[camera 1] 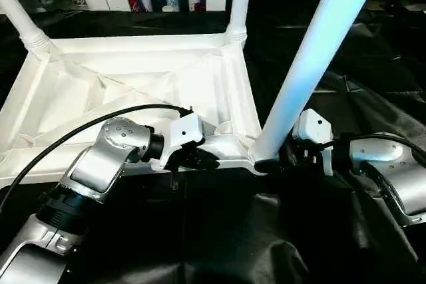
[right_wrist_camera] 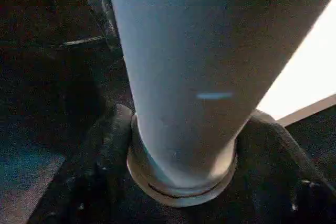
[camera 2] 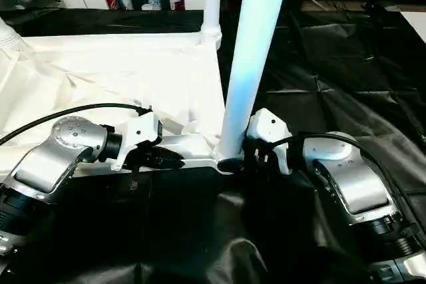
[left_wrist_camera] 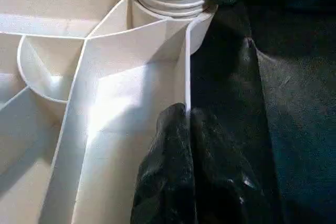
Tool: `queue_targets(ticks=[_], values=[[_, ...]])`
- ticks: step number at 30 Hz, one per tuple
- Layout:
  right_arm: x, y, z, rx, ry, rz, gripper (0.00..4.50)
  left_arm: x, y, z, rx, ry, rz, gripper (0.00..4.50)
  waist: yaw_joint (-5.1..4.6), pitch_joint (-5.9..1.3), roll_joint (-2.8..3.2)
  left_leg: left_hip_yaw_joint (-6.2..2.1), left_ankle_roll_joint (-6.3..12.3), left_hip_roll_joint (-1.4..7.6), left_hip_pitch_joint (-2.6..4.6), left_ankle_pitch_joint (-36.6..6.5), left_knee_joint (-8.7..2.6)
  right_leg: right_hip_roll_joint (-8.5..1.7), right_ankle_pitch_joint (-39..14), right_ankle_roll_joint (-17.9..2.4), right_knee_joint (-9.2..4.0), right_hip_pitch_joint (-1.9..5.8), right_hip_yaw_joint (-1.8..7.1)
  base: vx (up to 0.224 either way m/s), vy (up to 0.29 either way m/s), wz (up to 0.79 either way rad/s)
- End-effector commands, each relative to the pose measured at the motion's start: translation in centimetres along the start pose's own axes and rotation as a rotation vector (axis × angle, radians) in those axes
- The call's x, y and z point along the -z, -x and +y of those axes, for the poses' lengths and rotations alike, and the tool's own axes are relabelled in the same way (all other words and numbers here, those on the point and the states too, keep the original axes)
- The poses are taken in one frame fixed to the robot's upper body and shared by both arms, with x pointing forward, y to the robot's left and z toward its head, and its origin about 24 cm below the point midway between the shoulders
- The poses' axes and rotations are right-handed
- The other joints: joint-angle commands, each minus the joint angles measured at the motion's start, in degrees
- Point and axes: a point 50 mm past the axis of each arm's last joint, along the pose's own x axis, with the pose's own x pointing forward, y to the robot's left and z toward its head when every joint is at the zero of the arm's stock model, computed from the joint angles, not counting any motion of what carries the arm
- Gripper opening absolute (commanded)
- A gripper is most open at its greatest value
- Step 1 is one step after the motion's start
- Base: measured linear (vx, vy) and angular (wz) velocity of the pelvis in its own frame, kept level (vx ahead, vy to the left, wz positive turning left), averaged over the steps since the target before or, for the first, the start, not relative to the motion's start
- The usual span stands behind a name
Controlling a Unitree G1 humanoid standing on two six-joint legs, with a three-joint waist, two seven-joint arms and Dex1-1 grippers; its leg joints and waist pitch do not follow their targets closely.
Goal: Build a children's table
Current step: Rotate leg to tighten
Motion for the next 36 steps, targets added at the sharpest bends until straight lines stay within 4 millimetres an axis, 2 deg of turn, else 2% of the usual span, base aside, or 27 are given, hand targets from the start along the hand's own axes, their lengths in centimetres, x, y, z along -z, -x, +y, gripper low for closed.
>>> queue_targets(ticks=[1, 9, 15, 17, 19, 20, 21, 22, 23, 24, 25, 26, 27, 28, 29, 32, 33, 34, 35, 36], values=[[0.5, -0.1, 0.2, -0.002, -0.022, 0.004, 2.67, 0.0, -0.4, -0.7, 0.057, -0.004, 0.000, 0.00, 0.04, -5.07, -0.60, -1.02, 9.34, 2.70, 0.95, -1.95, -2.65, -4.20, -4.17, -16.71, -2.56, 4.55, 2.93, 0.000, 0.000, 0.00], [0.6, -0.4, 0.2, 0.008, -0.043, -0.010, 2.59, 0.0, -0.4, -0.7, 0.053, 0.001, 0.003, 0.00, -0.01, -5.01, -0.58, -1.05, 9.25, 2.66, 0.94, -1.93, -2.66, -4.17, -4.29, -16.66, -2.56, 4.56, 2.91, 0.000, 0.000, 0.00], [1.5, -1.1, 1.2, 0.036, -0.103, -0.010, 2.59, 0.1, -1.0, -0.1, -0.011, 0.032, -0.003, 0.00, -0.09, -4.64, -0.67, -1.07, 7.90, 2.68, 1.04, -4.67, -2.83, -4.19, -9.30, -15.52, -3.22, 4.30, 2.91, 0.000, 0.000, 0.00], [1.8, -1.3, 1.4, 0.055, -0.113, -0.007, 2.59, 0.2, -1.2, 0.0, -0.033, 0.042, -0.003, 0.00, -0.11, -4.43, -0.65, -1.10, 6.60, 2.66, 1.13, -6.85, -3.01, -4.26, -13.48, -14.38, -3.74, 4.15, 2.91, 0.000, 0.000, 0.00], [2.5, -2.2, 0.9, 0.192, -0.171, 0.005, 2.59, 0.1, -2.1, 0.7, -0.114, 0.073, -0.013, 0.00, -0.28, -4.13, -0.60, -1.23, 5.17, 2.64, 1.19, -9.09, -3.22, -4.26, -18.15, -12.93, -4.31, 3.88, 2.85, 0.000, 0.000, 0.00], [2.5, -2.3, 0.9, 0.201, -0.176, 0.006, 2.59, 0.1, -2.2, 0.7, -0.119, 0.076, -0.014, 0.00, -0.33, -3.99, -0.58, -1.27, 4.68, 2.65, 1.23, -9.84, -3.30, -4.27, -19.69, -12.55, -4.50, 3.74, 2.81, 0.000, 0.000, 0.00], [2.8, -2.8, 0.7, 0.266, -0.212, 0.013, 2.59, 0.0, -2.6, 1.0, -0.155, 0.096, -0.019, 0.00, -0.46, -3.71, -0.62, -1.32, 3.53, 2.50, 1.47, -11.92, -3.40, -4.25, -24.01, -11.34, -5.02, 3.50, 2.70, 0.000, 0.000, 0.00], [2.9, -3.4, 0.4, 0.337, -0.257, 0.011, 2.59, -0.1, -3.2, 1.3, -0.189, 0.116, -0.020, 0.00, -0.57, -3.57, -0.73, -1.61, 2.43, 2.45, 1.61, -13.36, -3.62, -4.47, -27.83, -10.04, -5.35, 3.63, 2.59, 0.000, 0.000, 0.00], [3.1, -4.1, 0.3, 0.413, -0.309, 0.009, 2.59, -0.2, -3.8, 1.5, -0.217, 0.134, -0.018, 0.00, -0.74, -3.46, -0.75, -1.73, 2.09, 2.36, 1.48, -13.79, -3.80, -4.51, -29.35, -9.43, -5.49, 3.65, 2.49, 0.000, 0.000, 0.00], [3.1, -4.5, 0.2, 0.457, -0.341, 0.009, 2.58, -0.3, -4.2, 1.6, -0.232, 0.144, -0.016, 0.00, -0.87, -3.30, -0.79, -1.99, 1.08, 2.24, 1.49, -15.02, -4.03, -4.57, -32.91, -7.95, -5.87, 3.56, 2.36, 0.000, 0.000, 0.00], [3.2, -5.0, 0.0, 0.521, -0.393, 0.006, 2.57, -0.4, -4.7, 1.8, -0.254, 0.154, -0.012, 0.00, -0.97, -3.41, -0.67, -2.17, 0.52, 2.12, 1.81, -16.16, -4.04, -4.84, -35.86, -6.39, -6.34, 3.21, 2.37, 0.000, 0.000, 0.00], [3.3, -5.5, -0.1, 0.571, -0.438, 0.006, 2.57, -0.5, -5.1, 1.9, -0.269, 0.162, -0.008, 0.00, -1.02, -3.52, -0.78, -2.28, 0.33, 2.15, 2.02, -16.35, -4.10, -4.87, -36.35, -5.94, -6.49, 3.24, 2.25, 0.000, 0.000, 0.00], [3.4, -5.9, -0.2, 0.615, -0.479, 0.006, 2.57, -0.6, -5.5, 2.0, -0.281, 0.169, -0.007, 0.00, -1.10, -3.49, -0.89, -2.26, 0.42, 2.11, 1.93, -16.24, -4.18, -4.85, -36.24, -5.62, -6.63, 3.31, 2.24, 0.000, 0.000, 0.00], [3.5, -7.0, -0.4, 0.701, -0.563, -0.001, 2.57, -0.9, -6.4, 2.2, -0.301, 0.181, -0.005, 0.00, -1.35, -3.48, -0.66, -2.36, 0.28, 2.07, 1.87, -16.04, -4.55, -4.77, -35.35, -5.10, -6.86, 3.34, 1.98, 0.000, 0.000, 0.00], [3.5, -7.1, -0.4, 0.715, -0.578, -0.003, 2.57, -0.9, -6.6, 2.3, -0.305, 0.183, -0.004, 0.00, -1.45, -3.44, -0.58, -2.42, 0.22, 2.07, 1.86, -16.26, -4.63, -4.83, -35.24, -5.01, -6.97, 3.25, 2.00, 0.000, 0.000, 0.00], [3.0, -9.8, -0.7, 0.860, -0.714, -0.024, 2.57, -1.7, -8.9, 2.3, -0.321, 0.185, 0.006, 0.00, -1.90, -2.95, -0.20, -2.62, -0.92, 2.05, 3.02, -22.48, -4.79, -4.71, -38.48, -3.85, -7.94, 2.25, 1.49, 0.000, 0.000, 0.00], [3.0, -9.8, -0.7, 0.860, -0.714, -0.024, 2.57, -1.7, -8.9, 2.3, -0.321, 0.185, 0.006, 0.00, -1.98, -2.84, -0.14, -2.79, -1.36, 2.13, 3.35, -24.01, -4.86, -4.83, -39.42, -3.35, -8.19, 2.13, 1.22, 0.000, 0.000, 0.00], [2.4, -10.9, -0.8, 0.878, -0.704, -0.016, 2.57, -2.0, -9.7, 2.3, -0.322, 0.178, 0.014, 0.00, -2.39, -2.50, -0.03, -3.39, -1.94, 2.12, 3.61, -28.69, -5.35, -4.54, -40.46, -1.65, -8.83, 2.59, 0.19, 0.000, 0.000, 0.00], [2.2, -11.2, -0.8, 0.889, -0.693, -0.007, 2.57, -2.0, -9.8, 2.3, -0.324, 0.177, 0.017, 0.00, -2.61, -2.49, 0.17, -3.52, -2.16, 2.18, 4.00, -30.36, -5.46, -4.50, -40.48, -1.34, -9.13, 2.47, -0.12, -0.038, 0.051, -0.07], [1.8, -11.5, -0.8, 0.877, -0.681, -0.011, 2.57, -2.1, -9.9, 2.4, -0.324, 0.172, 0.022, 0.00, -2.67, -2.49, 0.57, -3.90, -2.44, 2.31, 4.06, -32.50, -5.81, -4.48, -38.72, -1.24, -9.19, 2.87, -0.62, -0.033, 0.055, -0.06]])
